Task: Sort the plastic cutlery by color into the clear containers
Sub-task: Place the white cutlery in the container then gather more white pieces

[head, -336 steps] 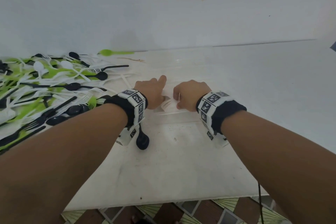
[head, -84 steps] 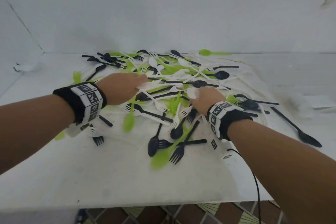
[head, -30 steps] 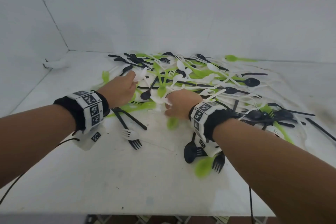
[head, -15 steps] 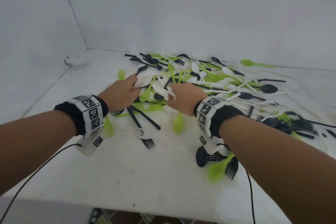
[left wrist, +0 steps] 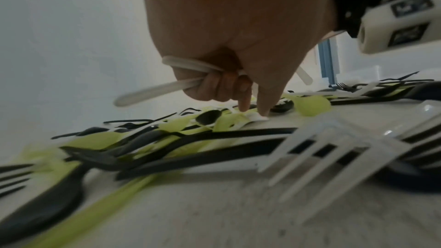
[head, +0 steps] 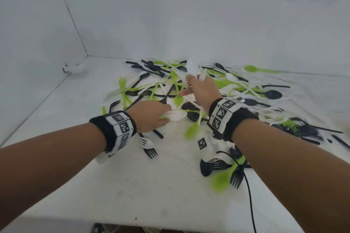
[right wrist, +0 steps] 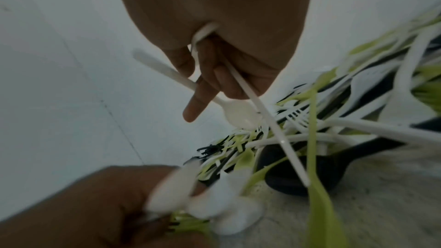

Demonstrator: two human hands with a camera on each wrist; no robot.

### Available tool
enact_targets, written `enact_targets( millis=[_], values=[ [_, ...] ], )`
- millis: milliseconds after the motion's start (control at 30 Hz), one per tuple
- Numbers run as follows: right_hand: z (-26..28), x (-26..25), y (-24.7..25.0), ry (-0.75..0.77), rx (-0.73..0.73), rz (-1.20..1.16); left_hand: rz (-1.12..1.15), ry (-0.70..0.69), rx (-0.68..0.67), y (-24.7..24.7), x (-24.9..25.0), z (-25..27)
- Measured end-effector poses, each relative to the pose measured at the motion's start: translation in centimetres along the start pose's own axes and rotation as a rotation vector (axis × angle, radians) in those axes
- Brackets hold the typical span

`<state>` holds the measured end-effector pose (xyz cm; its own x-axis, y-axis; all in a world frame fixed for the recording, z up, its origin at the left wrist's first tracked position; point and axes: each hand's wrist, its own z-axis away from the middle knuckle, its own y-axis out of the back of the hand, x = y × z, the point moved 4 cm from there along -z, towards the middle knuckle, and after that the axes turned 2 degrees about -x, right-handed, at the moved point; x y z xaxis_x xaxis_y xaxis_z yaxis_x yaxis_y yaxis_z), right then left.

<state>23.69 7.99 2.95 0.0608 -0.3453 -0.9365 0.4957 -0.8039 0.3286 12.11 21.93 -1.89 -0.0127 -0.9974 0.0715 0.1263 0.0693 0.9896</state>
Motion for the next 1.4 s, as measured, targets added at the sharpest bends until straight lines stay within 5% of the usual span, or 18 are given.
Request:
enact_targets(
  millis=[100, 233, 467, 667, 800, 967, 1133, 1233, 1333, 1400],
  values=[
    [-0.3, 0.2, 0.4, -0.017, -0.002, -0.090, -0.146, -0.007, 0.010, -0.4, 1.1, -1.5],
    [-0.8, 1.2, 0.3, 0.058, -0.010, 0.132, -0.180, -0.010, 0.049, -0.3, 1.6, -2.5],
    [-2.1, 3.2, 3.7, 0.060, 0.085, 0.598, 0.323, 0.037, 0.416, 2.1, 1.4, -2.3],
    [-2.2, 3.5, 3.5, 0.039, -0.051, 0.722, 1.011, 0.392, 0.615, 4.5, -0.1, -3.3],
    [-2.3, 3.0, 0.9, 0.106, -0.158, 0.777, 1.382, 0.466, 0.721, 5.8, -0.7, -2.8],
    [-3.6, 2.1, -1.9, 0.215, -0.256, 0.878, 1.471, 0.542, 1.125, 7.7, -4.3, 0.1],
    [-4.3, 1.1, -4.0, 0.279, -0.386, 1.044, 1.774, 0.701, 1.083, 6.3, -6.9, 0.0],
    [-4.8, 0.5, -5.3, 0.297, -0.478, 1.223, 1.737, 0.815, 1.087, 5.8, -9.3, -0.3],
    [-5.3, 0.4, -6.2, 0.307, -0.526, 1.307, 1.469, 0.627, 0.927, 6.6, -11.4, -0.4],
    [-5.7, 0.3, -6.5, 0.297, -0.520, 1.300, 1.050, 0.433, 0.644, 6.6, -12.3, -0.4]
  ],
)
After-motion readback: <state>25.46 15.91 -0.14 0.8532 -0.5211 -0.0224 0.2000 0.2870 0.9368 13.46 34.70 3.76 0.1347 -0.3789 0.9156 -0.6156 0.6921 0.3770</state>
